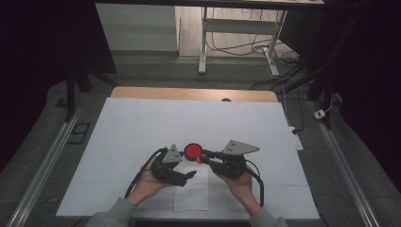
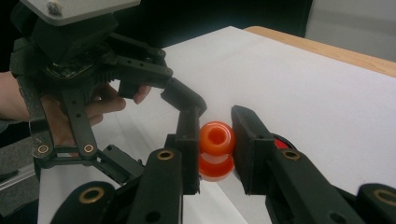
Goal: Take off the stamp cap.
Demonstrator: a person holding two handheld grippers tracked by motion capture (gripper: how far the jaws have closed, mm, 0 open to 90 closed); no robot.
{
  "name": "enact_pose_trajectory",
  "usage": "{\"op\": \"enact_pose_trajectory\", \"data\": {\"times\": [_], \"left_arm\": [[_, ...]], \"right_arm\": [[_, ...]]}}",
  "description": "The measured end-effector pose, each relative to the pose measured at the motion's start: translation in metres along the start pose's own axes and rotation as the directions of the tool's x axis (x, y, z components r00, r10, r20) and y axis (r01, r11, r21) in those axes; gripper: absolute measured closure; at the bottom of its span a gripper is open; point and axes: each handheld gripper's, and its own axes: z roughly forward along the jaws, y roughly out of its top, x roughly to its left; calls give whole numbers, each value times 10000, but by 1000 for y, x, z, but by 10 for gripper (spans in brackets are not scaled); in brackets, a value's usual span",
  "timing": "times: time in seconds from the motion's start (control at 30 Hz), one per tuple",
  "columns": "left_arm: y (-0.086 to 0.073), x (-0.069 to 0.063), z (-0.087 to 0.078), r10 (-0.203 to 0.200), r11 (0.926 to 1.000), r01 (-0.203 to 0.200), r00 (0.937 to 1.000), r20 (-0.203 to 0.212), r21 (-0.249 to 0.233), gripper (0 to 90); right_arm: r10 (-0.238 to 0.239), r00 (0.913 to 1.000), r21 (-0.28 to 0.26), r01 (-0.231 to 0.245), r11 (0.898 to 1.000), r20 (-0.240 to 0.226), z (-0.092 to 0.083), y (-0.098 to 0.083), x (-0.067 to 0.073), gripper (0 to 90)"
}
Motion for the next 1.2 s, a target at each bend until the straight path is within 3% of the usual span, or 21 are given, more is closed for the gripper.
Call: {"op": "enact_pose_trajectory", "data": {"times": [0.53, 1.2], "left_arm": [[7, -6, 7, 127, 9999, -127, 9999, 68, -40, 211], [13, -9, 16, 251, 9996, -253, 9996, -136, -140, 330]], "right_arm": [[2, 10000, 52, -1, 10000, -44, 2, -1, 1, 719], [-13, 10000, 127, 14, 9999, -85, 5, -2, 2, 719]]}}
